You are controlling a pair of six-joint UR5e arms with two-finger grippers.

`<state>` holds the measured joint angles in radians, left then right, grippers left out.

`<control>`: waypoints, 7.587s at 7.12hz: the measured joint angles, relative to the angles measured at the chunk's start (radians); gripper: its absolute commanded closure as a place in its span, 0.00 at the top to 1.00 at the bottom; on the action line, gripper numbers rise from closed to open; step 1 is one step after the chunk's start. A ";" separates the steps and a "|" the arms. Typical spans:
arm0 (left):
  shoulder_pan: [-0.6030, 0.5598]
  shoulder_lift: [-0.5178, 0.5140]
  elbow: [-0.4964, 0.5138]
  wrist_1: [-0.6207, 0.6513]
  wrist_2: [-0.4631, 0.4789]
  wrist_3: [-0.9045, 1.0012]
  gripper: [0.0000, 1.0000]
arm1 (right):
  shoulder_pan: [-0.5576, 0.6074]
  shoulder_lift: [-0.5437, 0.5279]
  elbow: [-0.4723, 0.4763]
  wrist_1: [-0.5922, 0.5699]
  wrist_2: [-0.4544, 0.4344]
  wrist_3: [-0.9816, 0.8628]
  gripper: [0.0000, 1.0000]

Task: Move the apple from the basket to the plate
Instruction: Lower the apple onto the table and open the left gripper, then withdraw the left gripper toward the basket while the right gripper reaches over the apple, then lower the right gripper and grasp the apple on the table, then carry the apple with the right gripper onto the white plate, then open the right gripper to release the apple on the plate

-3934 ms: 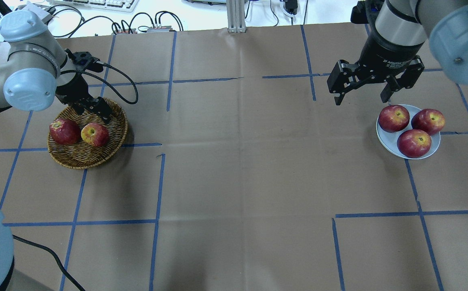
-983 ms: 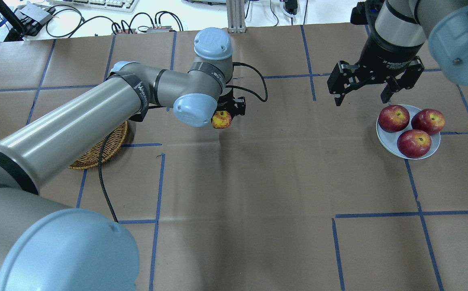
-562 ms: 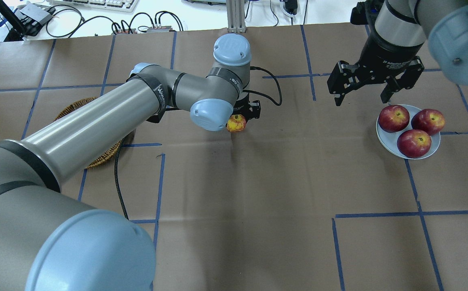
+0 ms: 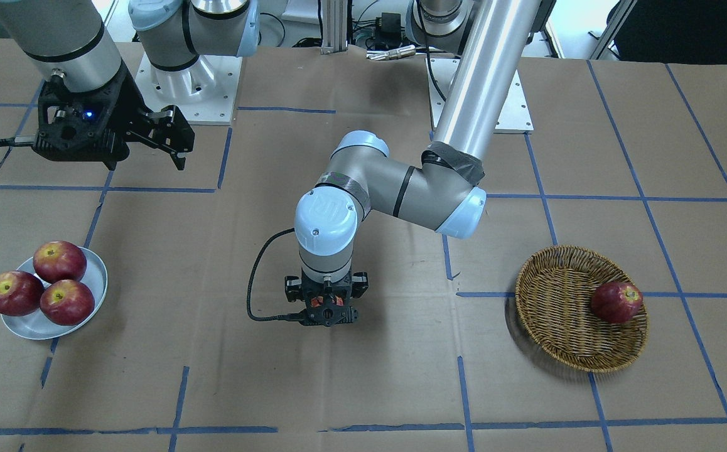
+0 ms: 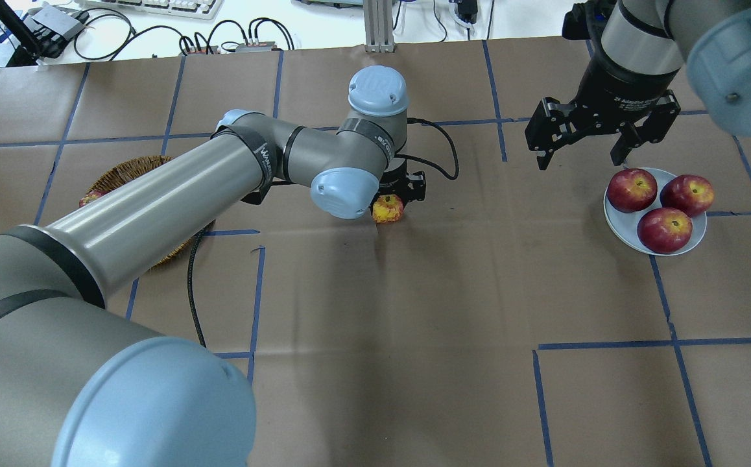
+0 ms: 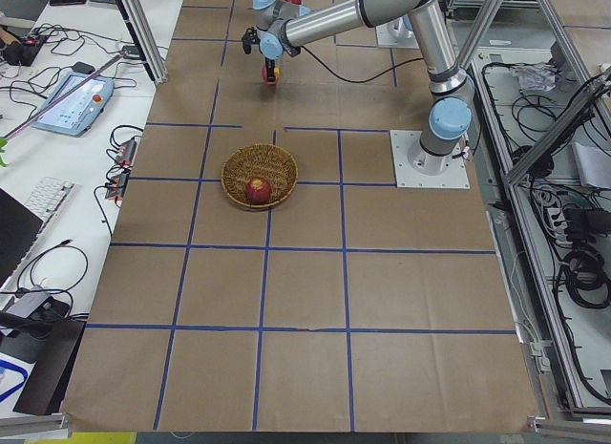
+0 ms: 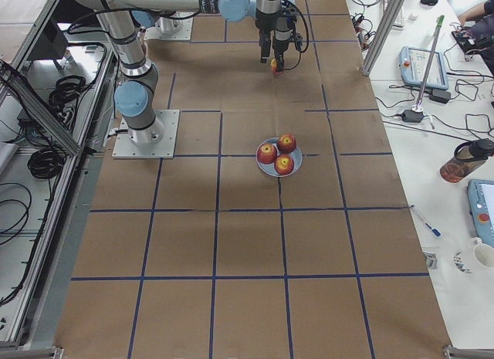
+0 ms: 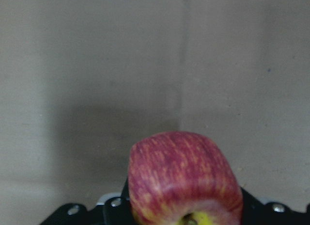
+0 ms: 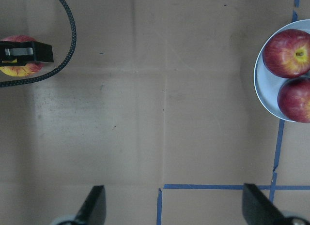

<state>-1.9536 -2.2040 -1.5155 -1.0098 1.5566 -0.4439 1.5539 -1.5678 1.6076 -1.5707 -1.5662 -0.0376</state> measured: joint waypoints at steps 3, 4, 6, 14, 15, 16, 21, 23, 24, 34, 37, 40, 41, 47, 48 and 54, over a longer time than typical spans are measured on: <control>-0.003 -0.006 -0.003 0.006 0.003 -0.001 0.99 | 0.000 0.000 0.000 0.001 0.000 0.000 1.00; -0.003 0.001 -0.003 0.009 0.006 0.000 0.99 | 0.000 -0.001 0.000 0.000 -0.001 0.000 1.00; 0.000 0.061 0.012 -0.008 0.008 0.003 0.99 | 0.000 -0.001 0.000 0.000 -0.001 0.000 1.00; 0.358 0.635 -0.016 -0.541 0.006 0.574 0.99 | 0.060 0.040 -0.012 -0.057 0.029 0.077 1.00; 0.366 0.645 -0.035 -0.538 0.008 0.593 0.99 | 0.130 0.077 -0.015 -0.112 0.026 0.153 1.00; 0.369 0.648 -0.057 -0.523 0.009 0.595 0.99 | 0.203 0.128 -0.020 -0.177 0.021 0.236 1.00; 0.369 0.667 -0.136 -0.471 0.009 0.600 0.99 | 0.360 0.397 -0.023 -0.487 0.016 0.425 1.00; 0.369 0.672 -0.143 -0.470 0.009 0.604 0.99 | 0.376 0.493 -0.022 -0.595 0.014 0.445 1.00; 0.369 0.672 -0.145 -0.470 0.009 0.605 0.99 | 0.379 0.535 -0.021 -0.636 0.014 0.454 1.00; 0.367 0.676 -0.147 -0.472 0.010 0.611 0.99 | 0.356 0.527 -0.024 -0.662 0.019 0.428 0.62; 0.367 0.676 -0.148 -0.474 0.010 0.612 0.99 | 0.166 0.336 -0.004 -0.424 0.017 0.206 0.62; 0.368 0.674 -0.147 -0.473 0.010 0.612 0.99 | -0.157 0.253 0.056 -0.347 0.014 -0.259 0.62; 0.367 0.674 -0.147 -0.473 0.010 0.611 0.99 | -0.256 0.250 0.078 -0.349 0.016 -0.422 0.62; 0.368 0.674 -0.146 -0.472 0.009 0.609 0.99 | -0.435 0.297 0.224 -0.583 0.016 -0.730 0.62; 0.368 0.674 -0.146 -0.472 0.008 0.608 0.99 | -0.436 0.308 0.228 -0.605 0.015 -0.735 0.64; 0.369 0.674 -0.145 -0.472 0.005 0.605 0.99 | -0.433 0.265 0.218 -0.615 0.010 -0.727 1.00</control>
<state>-1.5846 -1.5300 -1.6603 -1.4818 1.5614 0.1612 1.1212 -1.3028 1.8261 -2.1853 -1.5558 -0.7646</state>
